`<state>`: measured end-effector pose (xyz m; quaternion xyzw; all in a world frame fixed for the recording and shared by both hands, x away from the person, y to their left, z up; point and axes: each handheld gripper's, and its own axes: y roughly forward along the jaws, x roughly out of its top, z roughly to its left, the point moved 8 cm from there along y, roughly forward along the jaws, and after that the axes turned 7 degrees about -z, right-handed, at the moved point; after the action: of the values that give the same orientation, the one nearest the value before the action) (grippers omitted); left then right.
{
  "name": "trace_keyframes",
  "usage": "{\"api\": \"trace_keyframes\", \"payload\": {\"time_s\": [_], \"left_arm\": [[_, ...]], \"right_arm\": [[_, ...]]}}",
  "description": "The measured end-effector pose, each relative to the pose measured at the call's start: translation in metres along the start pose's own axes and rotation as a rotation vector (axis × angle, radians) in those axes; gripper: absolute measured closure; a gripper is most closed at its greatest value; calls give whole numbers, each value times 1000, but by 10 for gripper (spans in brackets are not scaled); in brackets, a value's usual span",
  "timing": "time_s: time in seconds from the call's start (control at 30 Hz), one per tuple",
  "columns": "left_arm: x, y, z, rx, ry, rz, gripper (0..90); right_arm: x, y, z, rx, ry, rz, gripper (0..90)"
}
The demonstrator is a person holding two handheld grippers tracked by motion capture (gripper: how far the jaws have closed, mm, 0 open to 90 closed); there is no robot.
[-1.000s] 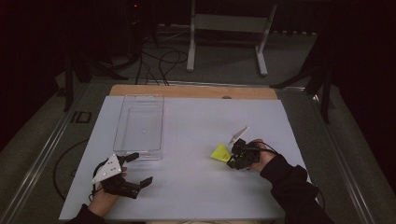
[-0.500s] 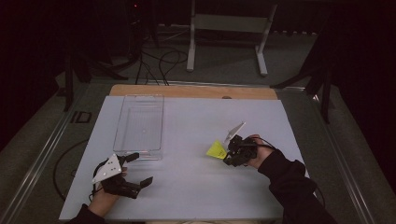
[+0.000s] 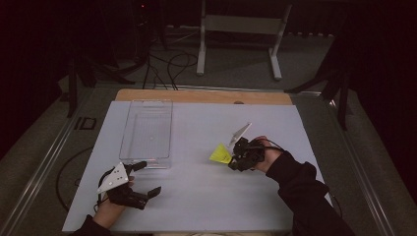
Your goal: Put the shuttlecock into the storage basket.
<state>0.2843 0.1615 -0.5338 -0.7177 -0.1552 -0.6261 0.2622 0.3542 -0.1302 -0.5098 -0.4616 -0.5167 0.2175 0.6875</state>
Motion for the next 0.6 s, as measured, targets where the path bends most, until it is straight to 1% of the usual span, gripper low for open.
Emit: {"api": "trace_keyframes", "payload": {"time_s": [0.1, 0.2, 0.33, 0.37, 0.43, 0.6], "left_arm": [[0, 0, 0, 0, 0, 0, 0], [0, 0, 0, -1, -1, 0, 1], [0, 0, 0, 0, 0, 0, 0], [0, 0, 0, 0, 0, 0, 0], [0, 0, 0, -1, 0, 0, 1], [0, 0, 0, -2, -1, 0, 1]], "right_arm": [[6, 0, 2, 3, -6, -2, 651], [14, 0, 4, 6, -25, -3, 651], [25, 0, 6, 11, -41, -17, 651], [25, 0, 6, 11, -41, -17, 651], [33, 0, 9, 21, -52, -22, 651], [46, 0, 12, 22, -72, -28, 651]]}}
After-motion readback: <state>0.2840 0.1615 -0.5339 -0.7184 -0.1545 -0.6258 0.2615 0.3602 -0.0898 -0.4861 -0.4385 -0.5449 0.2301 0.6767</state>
